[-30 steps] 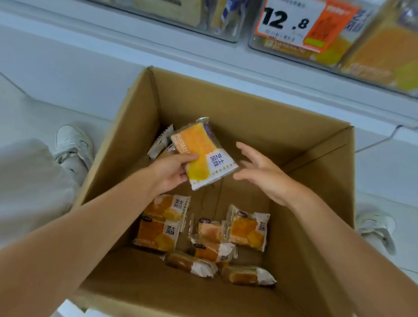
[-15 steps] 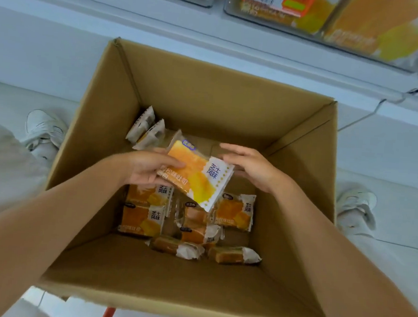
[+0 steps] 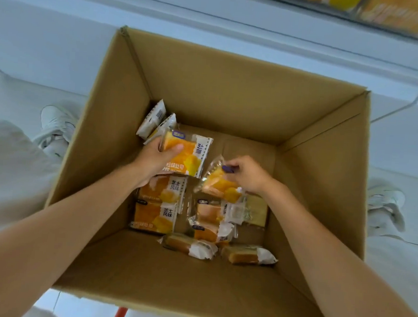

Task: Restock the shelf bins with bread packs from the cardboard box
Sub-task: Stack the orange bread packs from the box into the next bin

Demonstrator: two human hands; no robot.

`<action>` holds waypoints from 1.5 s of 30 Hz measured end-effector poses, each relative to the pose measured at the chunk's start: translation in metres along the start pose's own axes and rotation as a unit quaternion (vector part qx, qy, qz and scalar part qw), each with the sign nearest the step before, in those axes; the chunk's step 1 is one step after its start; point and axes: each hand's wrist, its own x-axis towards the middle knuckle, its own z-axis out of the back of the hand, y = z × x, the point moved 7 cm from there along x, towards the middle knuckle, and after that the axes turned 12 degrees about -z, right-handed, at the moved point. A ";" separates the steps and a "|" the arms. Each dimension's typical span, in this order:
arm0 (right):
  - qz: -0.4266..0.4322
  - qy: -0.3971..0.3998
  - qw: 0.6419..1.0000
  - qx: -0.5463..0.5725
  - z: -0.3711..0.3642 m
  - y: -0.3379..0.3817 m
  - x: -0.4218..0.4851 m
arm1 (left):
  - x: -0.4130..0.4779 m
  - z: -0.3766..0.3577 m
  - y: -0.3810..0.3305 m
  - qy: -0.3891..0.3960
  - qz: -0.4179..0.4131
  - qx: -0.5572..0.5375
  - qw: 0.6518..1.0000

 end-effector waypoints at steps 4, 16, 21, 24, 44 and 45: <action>0.115 -0.023 0.989 0.092 0.040 0.078 -0.032 | -0.017 -0.028 -0.040 0.124 -0.054 0.082 0.987; 0.061 -0.142 0.918 0.364 0.136 0.081 -0.136 | -0.080 -0.049 -0.171 0.132 -0.124 -0.070 0.981; 0.121 -0.211 0.880 0.408 0.194 0.102 -0.184 | -0.099 -0.051 -0.261 -0.068 -0.269 -0.009 0.961; 0.153 -0.201 0.872 0.418 0.225 0.114 -0.203 | -0.105 -0.061 -0.309 -0.051 -0.346 0.017 0.937; 0.151 -0.369 0.760 0.513 0.488 0.060 -0.122 | -0.012 -0.124 -0.449 -0.215 -0.592 0.606 0.485; 0.156 -0.372 0.757 0.514 0.500 0.064 -0.111 | -0.012 -0.124 -0.449 -0.218 -0.593 0.607 0.482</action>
